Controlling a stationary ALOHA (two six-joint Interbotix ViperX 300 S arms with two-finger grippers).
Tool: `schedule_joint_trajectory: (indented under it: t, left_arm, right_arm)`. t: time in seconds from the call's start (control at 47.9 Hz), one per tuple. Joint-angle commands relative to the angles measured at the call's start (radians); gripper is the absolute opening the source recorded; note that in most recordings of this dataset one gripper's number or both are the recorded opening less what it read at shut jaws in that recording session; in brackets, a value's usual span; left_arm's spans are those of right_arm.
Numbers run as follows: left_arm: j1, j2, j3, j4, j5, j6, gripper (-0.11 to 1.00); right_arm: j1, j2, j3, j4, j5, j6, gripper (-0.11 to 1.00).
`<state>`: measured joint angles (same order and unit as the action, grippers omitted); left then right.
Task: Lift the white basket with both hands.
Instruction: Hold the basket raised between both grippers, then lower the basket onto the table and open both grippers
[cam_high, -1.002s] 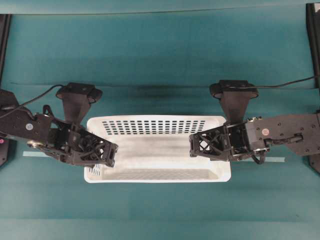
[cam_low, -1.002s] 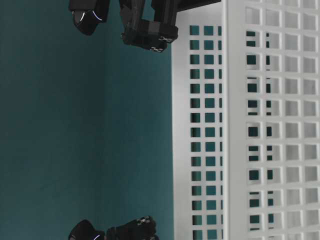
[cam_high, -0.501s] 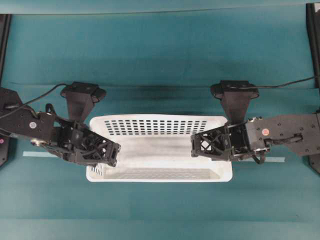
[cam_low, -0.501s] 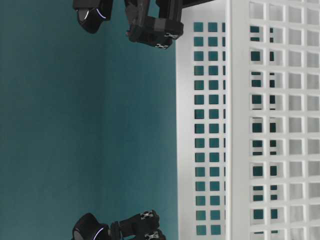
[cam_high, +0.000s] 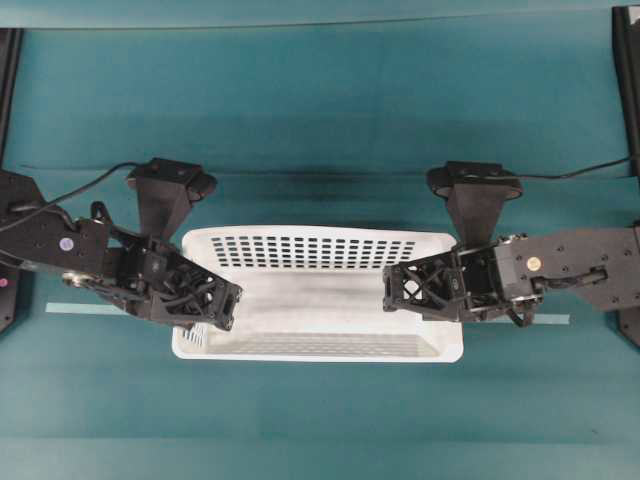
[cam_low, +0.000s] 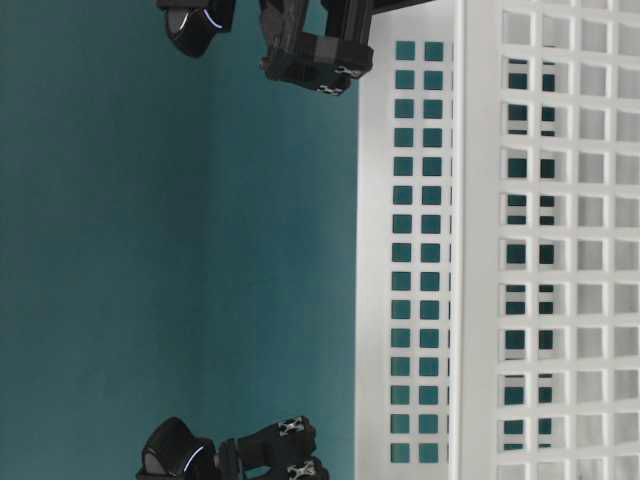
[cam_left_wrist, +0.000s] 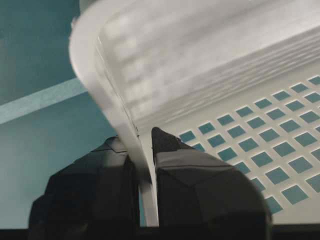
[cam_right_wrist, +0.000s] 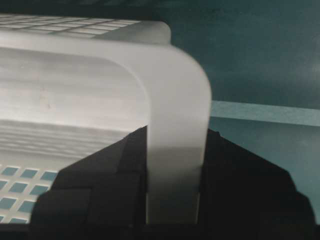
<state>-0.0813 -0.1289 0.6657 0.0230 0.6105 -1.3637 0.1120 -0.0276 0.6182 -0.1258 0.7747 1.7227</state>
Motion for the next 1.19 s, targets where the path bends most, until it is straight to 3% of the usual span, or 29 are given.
schedule_joint_trajectory:
  t: [0.0,0.271,0.397,0.501,0.626,0.689,0.772,1.169]
  left_arm:
    - [0.014,0.002,-0.014,0.015,-0.046,0.063,0.00]
    - [0.012,-0.002,-0.003,0.015,-0.083,0.077,0.00]
    - [0.011,-0.003,0.003,0.015,-0.084,0.081,0.05]
    - [0.011,-0.009,0.009,0.015,-0.081,0.087,0.25]
    - [0.009,-0.026,0.017,0.014,-0.080,0.078,0.63]
    - [0.009,-0.032,0.017,0.014,-0.080,0.078,0.81]
    - [0.009,-0.043,0.018,0.012,-0.080,0.078,0.97]
    - [0.009,-0.183,0.031,0.014,0.008,0.087,0.96]
  right_arm:
    - [-0.009,0.005,0.009,-0.012,-0.040,-0.025,0.16]
    - [-0.014,0.000,0.040,-0.014,-0.138,-0.025,0.17]
    - [-0.014,-0.002,0.043,-0.018,-0.140,-0.029,0.30]
    - [-0.014,-0.002,0.044,-0.023,-0.144,-0.038,0.57]
    - [-0.014,0.000,0.043,-0.026,-0.144,-0.044,0.86]
    - [-0.015,0.000,0.041,-0.034,-0.146,-0.048,0.96]
    - [-0.017,0.000,0.040,-0.038,-0.146,-0.049,0.96]
    - [-0.028,-0.130,0.032,-0.043,-0.078,-0.049,0.95]
